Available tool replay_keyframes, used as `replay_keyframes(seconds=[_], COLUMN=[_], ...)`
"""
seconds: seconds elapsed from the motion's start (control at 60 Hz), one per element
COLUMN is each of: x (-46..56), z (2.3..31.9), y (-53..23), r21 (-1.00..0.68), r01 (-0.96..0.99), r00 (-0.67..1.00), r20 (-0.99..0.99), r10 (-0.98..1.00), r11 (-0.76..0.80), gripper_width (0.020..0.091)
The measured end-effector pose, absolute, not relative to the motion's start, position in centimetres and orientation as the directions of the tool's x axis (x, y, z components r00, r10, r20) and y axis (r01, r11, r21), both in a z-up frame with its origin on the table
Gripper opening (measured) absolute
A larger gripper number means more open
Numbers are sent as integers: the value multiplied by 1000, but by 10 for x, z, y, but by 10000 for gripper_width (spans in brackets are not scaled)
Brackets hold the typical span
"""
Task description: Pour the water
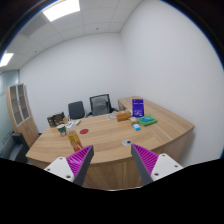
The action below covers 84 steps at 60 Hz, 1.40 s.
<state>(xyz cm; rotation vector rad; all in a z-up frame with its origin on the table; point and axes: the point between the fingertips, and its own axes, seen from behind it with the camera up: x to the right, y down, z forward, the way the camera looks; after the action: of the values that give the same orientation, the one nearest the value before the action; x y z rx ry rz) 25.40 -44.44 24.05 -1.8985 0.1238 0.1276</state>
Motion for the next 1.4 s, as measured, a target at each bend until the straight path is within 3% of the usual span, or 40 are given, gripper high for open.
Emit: replay_keyframes(seconds=[0.183,0.45,0.683,0.9,1.15,1.183,1.2,1.233,1.4], x=[248,168,57,-6,-38,-44,-44,-40,-34], z=[235,193,132,90,83,83,81,76,77], y=[-437,-391,-281,-170,-115,-111,-109,-107,-101], r21=[-938,-930,-945,-956,-973,-975,-974,-970,-979], r01=[-145,-110,-56,-89,-17,-18,-14,6,-3], r00=[989,986,985,992,995,995,995,998,1000], r20=[-144,-148,-105,-111,-40,-40,-35,-10,0], r10=[-28,83,136,63,96,94,89,66,-15], r11=[-314,-350,-323,-278,-229,-222,-225,-241,-205], gripper_width=[833,832,834,834,845,808,755,564,527])
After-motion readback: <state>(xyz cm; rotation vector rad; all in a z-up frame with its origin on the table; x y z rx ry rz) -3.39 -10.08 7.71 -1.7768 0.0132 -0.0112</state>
